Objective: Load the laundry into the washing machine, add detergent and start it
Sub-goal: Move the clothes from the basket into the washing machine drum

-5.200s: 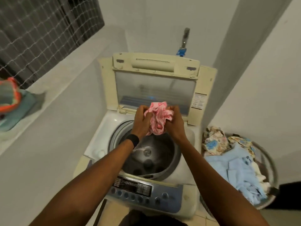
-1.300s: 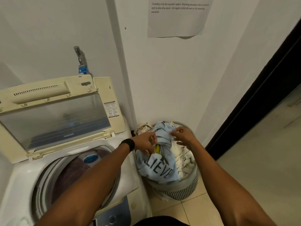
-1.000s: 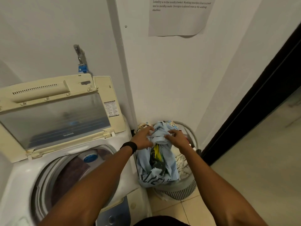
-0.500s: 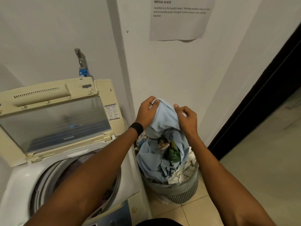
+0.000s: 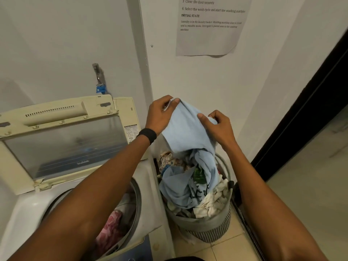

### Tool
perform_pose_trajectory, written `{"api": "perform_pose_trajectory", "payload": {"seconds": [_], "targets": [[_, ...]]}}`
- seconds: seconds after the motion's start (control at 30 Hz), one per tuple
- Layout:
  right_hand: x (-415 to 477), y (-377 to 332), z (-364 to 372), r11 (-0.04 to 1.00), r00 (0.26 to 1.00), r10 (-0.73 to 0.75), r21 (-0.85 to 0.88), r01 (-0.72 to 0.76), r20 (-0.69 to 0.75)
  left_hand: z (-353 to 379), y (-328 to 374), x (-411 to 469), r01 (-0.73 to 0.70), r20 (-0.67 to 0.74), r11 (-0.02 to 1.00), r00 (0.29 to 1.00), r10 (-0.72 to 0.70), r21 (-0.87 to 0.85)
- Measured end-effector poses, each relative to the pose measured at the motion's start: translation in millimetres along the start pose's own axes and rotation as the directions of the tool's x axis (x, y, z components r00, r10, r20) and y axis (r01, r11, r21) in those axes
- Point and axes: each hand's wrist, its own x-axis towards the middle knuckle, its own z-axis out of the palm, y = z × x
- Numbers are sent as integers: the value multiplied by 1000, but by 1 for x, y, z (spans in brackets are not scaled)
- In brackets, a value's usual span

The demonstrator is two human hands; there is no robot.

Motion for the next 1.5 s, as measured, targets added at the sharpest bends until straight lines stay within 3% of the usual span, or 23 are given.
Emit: {"api": "perform_pose_trajectory", "payload": {"seconds": [0.23,0.37,0.43,0.47,0.53,0.57,0.67,0.7,0.77,0.83,0.9,1.03,1.17,1.23,1.33,1.43,1.5], "targets": [[-3,1,14,1000,997,-20,-5,20,-70,-4,1,9,123,67,992,991,-120,-42],[-4,5,16,998,997,60,35,-59,-43,-9,5,7,62,78,977,994,-79,205],[-9,7,15,996,995,85,30,-87,44,-15,7,9,63,149,883,978,-148,465],[-13,7,14,996,991,85,18,-87,108,-19,9,10,58,219,783,945,-243,619],[-16,9,11,997,960,67,-45,-57,271,-26,10,13,7,342,615,826,-448,788],[-17,11,10,993,920,84,-107,-46,382,-28,11,13,11,389,625,775,-499,780],[-19,14,15,920,702,270,-393,15,659,-25,13,11,109,588,867,693,-418,487],[-20,12,19,918,691,255,-394,47,676,-23,15,9,88,651,907,668,-361,412],[-20,9,28,972,759,40,-201,122,650,-20,19,7,60,735,948,618,-281,312],[-17,6,31,985,804,-66,-90,148,591,-22,17,5,96,767,964,588,-257,249],[-13,8,29,983,847,-20,-146,115,531,-27,12,5,140,754,970,611,-242,198],[-10,10,16,982,944,-34,-167,93,328,-40,-6,7,171,557,971,796,-236,167],[-6,1,1,999,958,-31,-20,38,284,-43,-25,4,169,344,970,913,-222,176],[-4,-4,-1,996,966,-36,85,15,256,-39,-28,0,171,197,980,962,-188,102],[-6,-17,10,985,974,-77,167,41,211,-18,-22,-14,157,66,988,986,-155,-18],[-10,-31,36,983,970,-140,142,113,200,13,-9,-25,221,142,968,969,-204,-121],[-14,-37,47,982,972,-114,173,79,204,26,-6,-27,241,145,964,964,-224,-113]]}}
